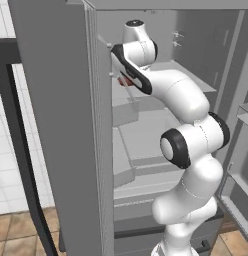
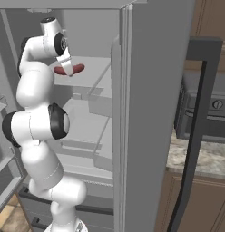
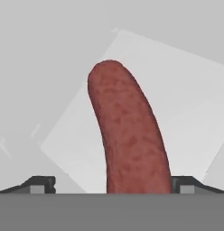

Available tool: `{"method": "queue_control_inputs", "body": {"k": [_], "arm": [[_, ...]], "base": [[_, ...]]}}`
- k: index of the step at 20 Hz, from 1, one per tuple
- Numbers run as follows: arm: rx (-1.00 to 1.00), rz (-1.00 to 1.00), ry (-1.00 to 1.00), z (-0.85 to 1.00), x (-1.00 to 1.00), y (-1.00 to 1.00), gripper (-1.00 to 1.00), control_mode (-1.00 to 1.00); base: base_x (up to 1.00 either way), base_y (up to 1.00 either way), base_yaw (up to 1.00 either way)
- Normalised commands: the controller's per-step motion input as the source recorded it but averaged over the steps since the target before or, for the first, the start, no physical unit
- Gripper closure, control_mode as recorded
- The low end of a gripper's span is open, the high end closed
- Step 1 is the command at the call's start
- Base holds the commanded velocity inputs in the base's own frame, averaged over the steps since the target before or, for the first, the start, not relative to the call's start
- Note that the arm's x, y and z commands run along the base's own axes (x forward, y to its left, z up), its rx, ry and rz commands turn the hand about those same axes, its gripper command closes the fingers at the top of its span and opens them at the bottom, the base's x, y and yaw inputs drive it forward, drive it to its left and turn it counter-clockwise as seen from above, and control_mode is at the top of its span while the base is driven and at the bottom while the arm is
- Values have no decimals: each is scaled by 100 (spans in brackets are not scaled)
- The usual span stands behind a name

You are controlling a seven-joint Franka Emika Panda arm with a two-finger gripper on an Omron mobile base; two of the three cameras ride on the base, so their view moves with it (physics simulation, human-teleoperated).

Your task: Move the hot dog bun to the plate on the dining table and place the condiment next to that plate. Then navigate to the fridge and take the sausage and place it on the plate as well.

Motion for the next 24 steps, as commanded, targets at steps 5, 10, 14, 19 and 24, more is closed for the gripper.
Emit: {"method": "queue_control_inputs", "body": {"k": [5, 10, 14, 19, 24], "arm": [[0, 0, 0, -28, 0, 0, 100, -100], [-1, 0, 2, -35, -1, 0, 100, -100], [1, 0, -14, -35, -43, -11, 100, -100], [3, 0, -29, -24, -83, -16, 100, -100], [0, 0, -31, 3, -100, -29, 100, -100]], "base": [[0, 0, 0], [0, 0, 0], [0, 0, 0], [0, 0, 0], [0, 0, 0]]}}
